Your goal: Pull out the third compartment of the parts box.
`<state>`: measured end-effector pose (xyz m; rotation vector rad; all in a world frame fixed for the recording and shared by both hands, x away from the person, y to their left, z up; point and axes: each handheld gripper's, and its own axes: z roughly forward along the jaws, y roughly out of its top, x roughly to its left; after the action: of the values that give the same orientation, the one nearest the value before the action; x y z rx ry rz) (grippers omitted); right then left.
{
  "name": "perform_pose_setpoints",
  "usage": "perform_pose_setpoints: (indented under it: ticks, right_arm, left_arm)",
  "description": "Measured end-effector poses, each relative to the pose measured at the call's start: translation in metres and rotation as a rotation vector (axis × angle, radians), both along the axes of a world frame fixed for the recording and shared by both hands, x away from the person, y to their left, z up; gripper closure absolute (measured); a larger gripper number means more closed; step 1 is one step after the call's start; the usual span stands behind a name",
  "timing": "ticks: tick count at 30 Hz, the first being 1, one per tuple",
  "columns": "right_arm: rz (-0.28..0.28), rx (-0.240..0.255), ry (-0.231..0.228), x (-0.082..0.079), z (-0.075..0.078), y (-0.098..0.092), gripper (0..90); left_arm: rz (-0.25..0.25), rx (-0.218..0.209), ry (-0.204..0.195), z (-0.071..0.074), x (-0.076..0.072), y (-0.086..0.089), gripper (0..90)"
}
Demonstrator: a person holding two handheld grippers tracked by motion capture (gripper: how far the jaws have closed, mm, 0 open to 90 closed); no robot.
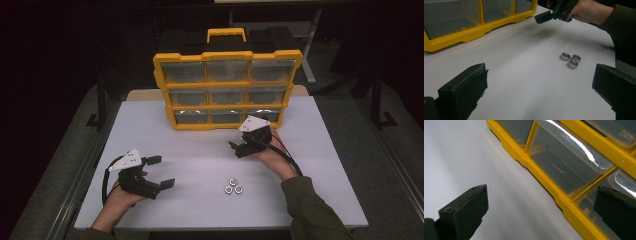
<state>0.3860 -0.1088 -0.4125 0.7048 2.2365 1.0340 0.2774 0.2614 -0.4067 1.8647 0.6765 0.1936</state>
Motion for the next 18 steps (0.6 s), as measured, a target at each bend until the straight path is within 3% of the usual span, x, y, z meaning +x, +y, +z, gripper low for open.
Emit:
perform_pose_setpoints:
  ticks: [18]
  right_arm:
    - [-0.005,-0.111,-0.063,-0.0037,-0.0034,0.0055,0.0]
  left_arm:
    - [-0.004,0.001,-0.003,0.0005,-0.0004,0.0004,0.0]
